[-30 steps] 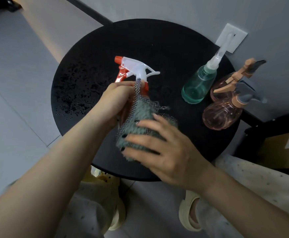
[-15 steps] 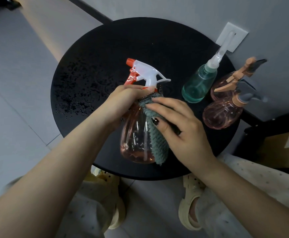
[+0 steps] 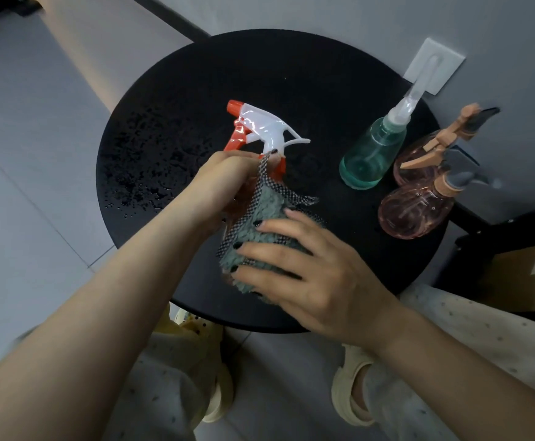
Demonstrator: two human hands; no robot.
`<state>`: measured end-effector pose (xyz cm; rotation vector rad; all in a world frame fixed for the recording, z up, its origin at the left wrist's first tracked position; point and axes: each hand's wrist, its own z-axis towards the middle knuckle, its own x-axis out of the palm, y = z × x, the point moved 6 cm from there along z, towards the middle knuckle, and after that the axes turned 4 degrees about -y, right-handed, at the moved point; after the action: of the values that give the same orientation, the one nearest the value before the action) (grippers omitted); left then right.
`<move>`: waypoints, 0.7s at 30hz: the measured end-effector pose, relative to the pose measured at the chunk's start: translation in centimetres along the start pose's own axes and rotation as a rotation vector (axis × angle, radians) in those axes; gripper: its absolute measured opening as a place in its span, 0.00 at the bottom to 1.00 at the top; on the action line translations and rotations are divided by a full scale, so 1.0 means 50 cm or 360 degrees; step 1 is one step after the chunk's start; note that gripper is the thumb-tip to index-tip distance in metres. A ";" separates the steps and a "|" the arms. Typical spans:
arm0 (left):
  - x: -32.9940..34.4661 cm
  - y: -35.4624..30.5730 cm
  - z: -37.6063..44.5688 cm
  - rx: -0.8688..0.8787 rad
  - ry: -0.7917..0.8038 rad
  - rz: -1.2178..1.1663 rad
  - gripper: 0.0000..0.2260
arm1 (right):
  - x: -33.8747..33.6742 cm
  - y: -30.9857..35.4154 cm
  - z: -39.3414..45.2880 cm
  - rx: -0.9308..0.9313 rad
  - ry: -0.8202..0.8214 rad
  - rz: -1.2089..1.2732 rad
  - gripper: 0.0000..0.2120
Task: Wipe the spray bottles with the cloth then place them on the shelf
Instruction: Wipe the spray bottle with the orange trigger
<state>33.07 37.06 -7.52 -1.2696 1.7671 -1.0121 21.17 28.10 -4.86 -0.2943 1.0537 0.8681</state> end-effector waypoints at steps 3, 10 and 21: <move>0.005 -0.001 -0.005 -0.0023 0.0023 -0.0013 0.03 | -0.016 -0.019 0.006 0.0132 -0.0052 0.0069 0.10; 0.009 0.000 -0.006 -0.0002 0.0126 -0.0063 0.09 | -0.031 -0.060 0.009 0.0562 -0.0238 0.0291 0.13; -0.014 -0.017 -0.009 0.0015 -0.0083 -0.0046 0.10 | 0.000 -0.008 -0.003 0.0040 -0.0039 0.0030 0.13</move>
<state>33.16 37.66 -6.49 -1.3077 1.7073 -0.9935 21.36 27.76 -5.03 -0.2526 1.0455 0.8727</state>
